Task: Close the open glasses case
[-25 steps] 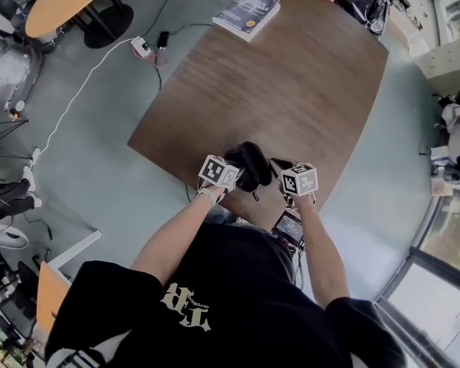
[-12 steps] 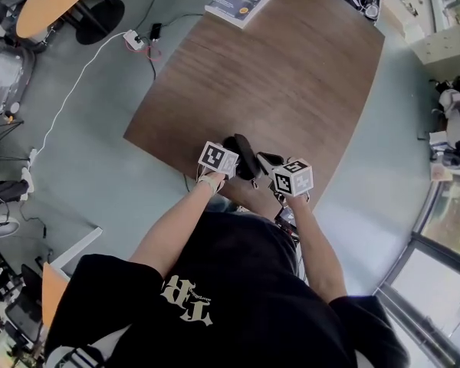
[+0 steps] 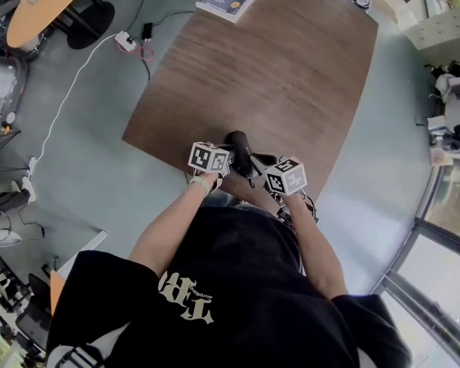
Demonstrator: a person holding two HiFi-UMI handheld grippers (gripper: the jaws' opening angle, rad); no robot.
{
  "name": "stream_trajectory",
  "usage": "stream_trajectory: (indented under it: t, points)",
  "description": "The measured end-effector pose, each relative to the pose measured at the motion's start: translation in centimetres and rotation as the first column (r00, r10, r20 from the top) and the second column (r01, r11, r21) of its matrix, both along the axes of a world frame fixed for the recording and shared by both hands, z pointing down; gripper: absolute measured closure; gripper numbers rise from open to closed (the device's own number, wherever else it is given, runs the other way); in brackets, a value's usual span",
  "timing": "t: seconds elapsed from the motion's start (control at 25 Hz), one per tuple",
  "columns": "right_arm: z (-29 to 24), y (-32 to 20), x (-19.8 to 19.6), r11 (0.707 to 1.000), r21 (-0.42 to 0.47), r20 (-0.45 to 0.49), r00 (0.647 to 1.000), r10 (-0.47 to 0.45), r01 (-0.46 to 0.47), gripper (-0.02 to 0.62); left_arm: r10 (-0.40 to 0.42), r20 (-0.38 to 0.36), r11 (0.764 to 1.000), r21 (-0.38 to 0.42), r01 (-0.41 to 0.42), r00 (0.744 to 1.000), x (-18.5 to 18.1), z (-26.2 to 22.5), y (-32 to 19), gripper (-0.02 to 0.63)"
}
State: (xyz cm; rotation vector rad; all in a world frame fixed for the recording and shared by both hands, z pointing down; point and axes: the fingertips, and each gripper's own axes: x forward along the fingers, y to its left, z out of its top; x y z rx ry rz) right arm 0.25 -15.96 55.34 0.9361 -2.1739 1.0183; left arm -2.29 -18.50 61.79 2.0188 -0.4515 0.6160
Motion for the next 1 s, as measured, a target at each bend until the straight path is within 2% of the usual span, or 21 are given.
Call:
stream_trajectory:
  t: [0.16, 0.44, 0.6, 0.8, 1.0]
  points:
    - [0.3, 0.2, -0.1, 1.000, -0.011, 0.009, 1.000, 0.030, -0.029, 0.608, 0.003, -0.037, 1.000, 0.018, -0.002, 0.999, -0.8, -1.0, 0.3, 0.600]
    - [1.2, 0.5, -0.8, 0.999, -0.010, 0.012, 0.999, 0.053, -0.053, 0.607, -0.017, -0.059, 0.997, 0.079, 0.022, 0.998, -3.8, -3.6, 0.1, 0.600]
    - [1.4, 0.3, -1.1, 0.997, 0.015, 0.043, 0.996, 0.079, -0.079, 0.608, 0.013, -0.068, 0.987, 0.159, -0.002, 0.998, -3.3, -5.7, -0.4, 0.600]
    - [1.8, 0.4, -1.5, 0.989, 0.040, 0.088, 0.986, 0.139, -0.143, 0.608, 0.027, -0.074, 0.976, 0.218, -0.010, 0.997, -2.5, -7.5, -0.8, 0.600]
    - [3.8, -0.9, -1.4, 0.974, 0.107, 0.105, 0.976, 0.190, -0.201, 0.608, 0.088, -0.031, 0.962, 0.262, -0.076, 0.996, -1.4, -5.6, -1.6, 0.600]
